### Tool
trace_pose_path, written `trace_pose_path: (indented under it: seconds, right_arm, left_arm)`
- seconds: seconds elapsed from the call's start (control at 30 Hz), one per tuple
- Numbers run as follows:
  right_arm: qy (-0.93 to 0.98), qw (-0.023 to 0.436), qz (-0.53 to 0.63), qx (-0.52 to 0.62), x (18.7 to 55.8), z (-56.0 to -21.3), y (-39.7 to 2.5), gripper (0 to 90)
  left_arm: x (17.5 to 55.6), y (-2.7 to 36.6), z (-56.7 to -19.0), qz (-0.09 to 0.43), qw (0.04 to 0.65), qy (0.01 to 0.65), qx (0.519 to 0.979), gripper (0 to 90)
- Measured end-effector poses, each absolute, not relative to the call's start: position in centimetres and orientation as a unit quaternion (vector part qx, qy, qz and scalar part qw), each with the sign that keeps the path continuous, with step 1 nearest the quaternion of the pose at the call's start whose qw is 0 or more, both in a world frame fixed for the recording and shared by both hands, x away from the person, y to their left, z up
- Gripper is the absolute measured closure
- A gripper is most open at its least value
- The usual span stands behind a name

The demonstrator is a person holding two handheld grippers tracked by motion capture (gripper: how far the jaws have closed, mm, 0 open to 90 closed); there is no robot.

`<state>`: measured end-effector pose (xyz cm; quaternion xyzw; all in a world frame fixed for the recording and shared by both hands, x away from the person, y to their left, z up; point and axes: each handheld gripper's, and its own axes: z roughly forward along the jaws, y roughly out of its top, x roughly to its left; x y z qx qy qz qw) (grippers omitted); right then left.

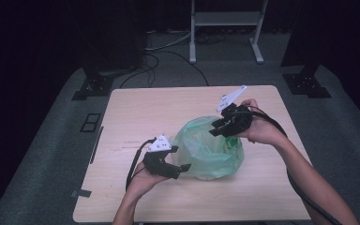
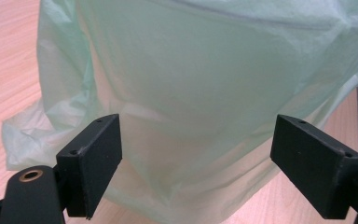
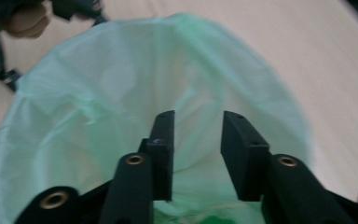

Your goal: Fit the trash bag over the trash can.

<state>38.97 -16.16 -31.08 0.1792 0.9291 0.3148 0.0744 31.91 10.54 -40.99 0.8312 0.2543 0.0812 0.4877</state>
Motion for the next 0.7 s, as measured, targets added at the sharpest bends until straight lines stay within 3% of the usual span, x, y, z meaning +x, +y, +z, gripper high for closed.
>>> trace_pose_path:
  seconds: [0.23, 0.43, 0.63, 0.7]
  right_arm:
    - [0.956, 0.045, 0.236, 0.17, 38.2, -33.5, -12.1, 78.2]
    - [0.969, 0.05, 0.203, 0.133, 35.7, -33.8, -9.3, 77.5]
    - [0.971, 0.048, 0.2, 0.125, 34.1, -33.4, -9.0, 77.9]
    - [0.97, 0.044, 0.202, 0.127, 34.1, -33.3, -9.3, 74.4]
  left_arm:
    - [32.0, 10.0, -41.1, 0.085, 0.485, 0.252, 0.833, 15.4]
    - [32.1, 9.4, -41.2, 0.085, 0.484, 0.247, 0.835, 15.4]
    - [32.2, 9.0, -41.3, 0.083, 0.48, 0.246, 0.838, 11.7]
    - [32.2, 8.9, -41.3, 0.084, 0.481, 0.245, 0.838, 11.5]
